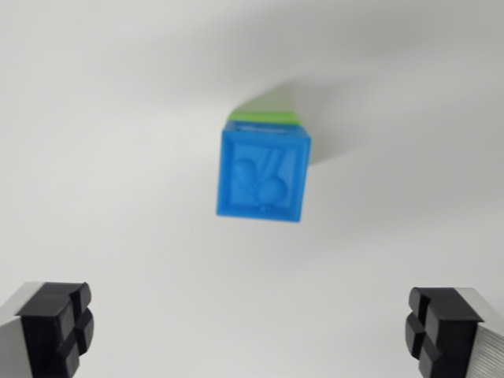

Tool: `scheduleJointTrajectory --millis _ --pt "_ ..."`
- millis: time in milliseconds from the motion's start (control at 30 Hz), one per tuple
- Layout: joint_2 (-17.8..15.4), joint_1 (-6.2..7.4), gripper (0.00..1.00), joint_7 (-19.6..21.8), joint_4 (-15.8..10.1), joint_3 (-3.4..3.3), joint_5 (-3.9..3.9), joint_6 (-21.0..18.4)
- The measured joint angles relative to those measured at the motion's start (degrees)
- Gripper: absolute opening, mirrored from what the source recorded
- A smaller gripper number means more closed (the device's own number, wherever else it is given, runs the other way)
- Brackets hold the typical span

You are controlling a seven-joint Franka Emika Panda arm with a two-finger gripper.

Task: Stack cube

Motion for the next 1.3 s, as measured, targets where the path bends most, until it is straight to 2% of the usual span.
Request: scheduleJointTrajectory --millis 733,1300 --pt "-4.5 -0.01 1.0 0.4 6.3 -0.02 -0.53 -10.8" --pt "-5.6 -0.02 1.0 0.6 9.8 -0.03 -0.68 -15.3"
